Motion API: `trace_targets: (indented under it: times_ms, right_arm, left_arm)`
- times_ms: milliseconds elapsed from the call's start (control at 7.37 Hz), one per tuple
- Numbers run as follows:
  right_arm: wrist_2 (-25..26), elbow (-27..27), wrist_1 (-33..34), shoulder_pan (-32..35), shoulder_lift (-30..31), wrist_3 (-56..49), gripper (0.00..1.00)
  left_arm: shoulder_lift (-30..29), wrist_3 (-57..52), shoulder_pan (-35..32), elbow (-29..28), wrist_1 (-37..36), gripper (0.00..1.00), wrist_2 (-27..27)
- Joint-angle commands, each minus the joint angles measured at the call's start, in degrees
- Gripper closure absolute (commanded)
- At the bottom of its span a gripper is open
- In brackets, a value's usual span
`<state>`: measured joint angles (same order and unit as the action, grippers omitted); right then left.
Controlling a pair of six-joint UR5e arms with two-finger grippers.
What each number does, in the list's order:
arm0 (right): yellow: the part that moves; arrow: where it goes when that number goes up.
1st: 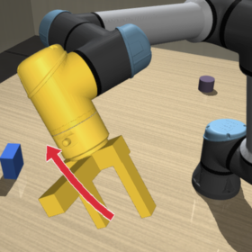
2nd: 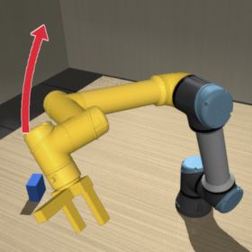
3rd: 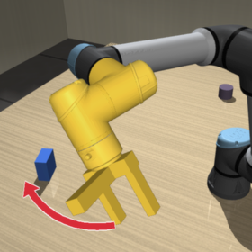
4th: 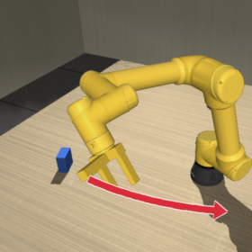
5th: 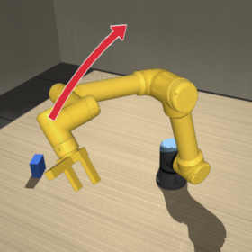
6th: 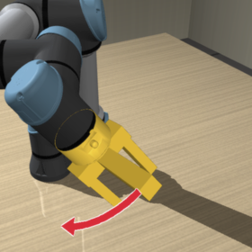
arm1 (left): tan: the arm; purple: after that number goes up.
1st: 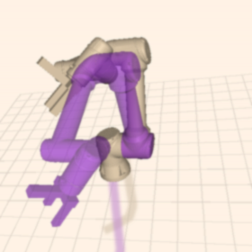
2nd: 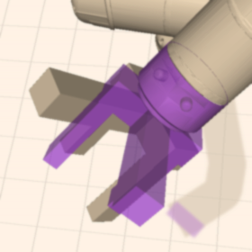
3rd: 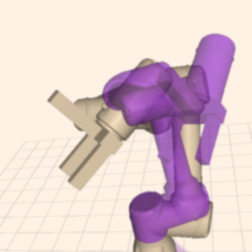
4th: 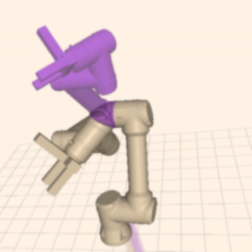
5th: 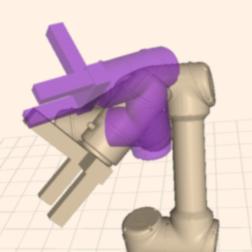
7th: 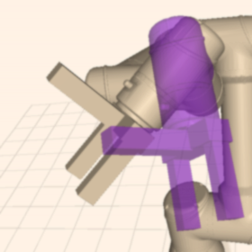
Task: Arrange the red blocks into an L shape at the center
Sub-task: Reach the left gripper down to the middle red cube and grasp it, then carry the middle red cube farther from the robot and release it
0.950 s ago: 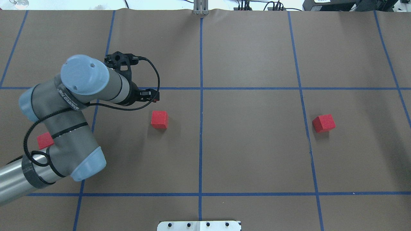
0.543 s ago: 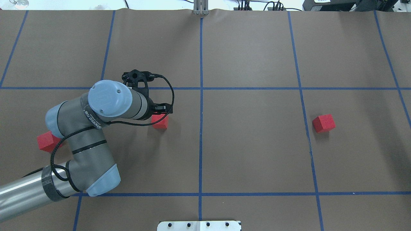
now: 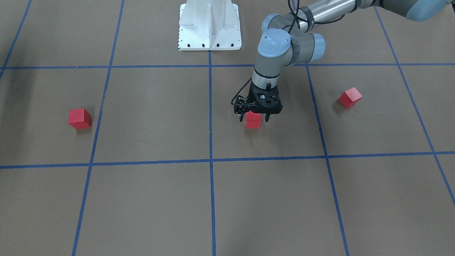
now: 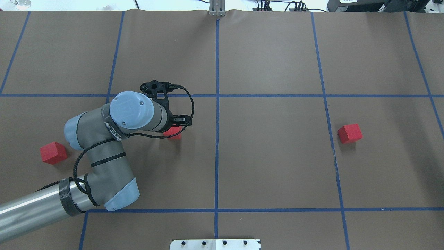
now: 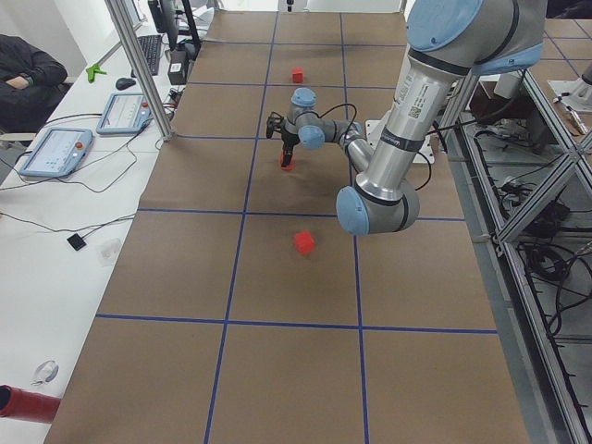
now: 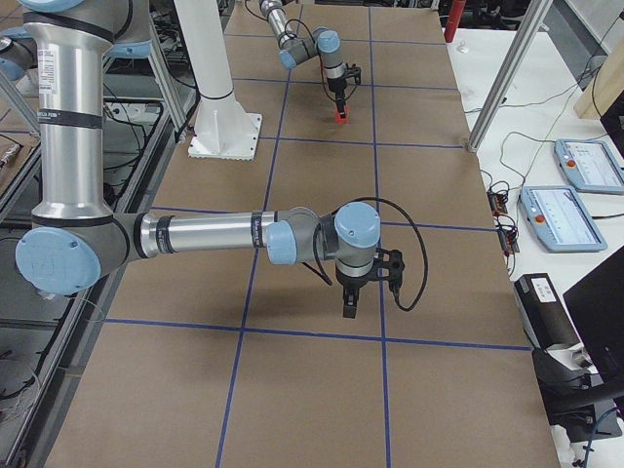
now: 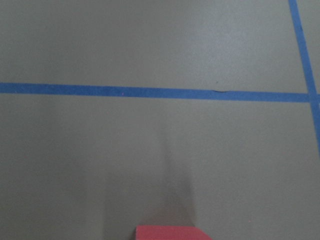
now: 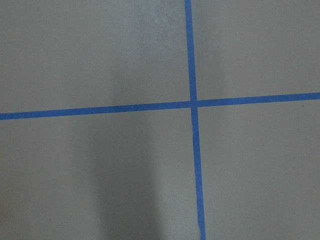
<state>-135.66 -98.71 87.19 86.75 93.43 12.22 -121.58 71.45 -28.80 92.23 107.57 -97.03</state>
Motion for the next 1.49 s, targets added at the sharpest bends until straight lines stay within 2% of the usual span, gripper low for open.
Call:
trace_targets:
  times_ms: [0, 136, 271, 543, 679, 950, 1357]
  right_arm:
    - [0.0, 0.0, 0.0, 0.0, 0.0, 0.0, 0.01]
    - [0.0, 0.0, 0.0, 0.0, 0.0, 0.0, 0.01]
    - [0.0, -0.1, 0.0, 0.0, -0.1, 0.0, 0.01]
    - [0.0, -0.2, 0.0, 0.0, -0.1, -0.1, 0.01]
    - [0.0, -0.5, 0.1, 0.0, 0.0, 0.0, 0.01]
    - [0.0, -1.0, 0.1, 0.0, 0.1, 0.0, 0.01]
    - [0.0, -0.9, 0.1, 0.0, 0.0, 0.0, 0.01]
  left_arm:
    - [-0.3, 1.1, 0.8, -0.7, -0.1, 0.35, 0.0]
    - [-0.8, 4.8, 0.8, -0.5, -0.3, 0.86, 0.0]
    - [-0.8, 7.7, 0.6, 0.9, -0.6, 1.0, -0.3]
    - [-2.4, 8.1, 0.3, 3.0, -2.8, 1.0, -0.4]
    - [-6.3, 8.2, 0.1, 1.1, -4.6, 1.0, -0.2]
    - [-14.9, 7.9, -0.3, -9.7, -4.4, 1.0, 0.4]
    - [-19.9, 7.2, -1.0, -16.3, -4.0, 1.0, 1.8]
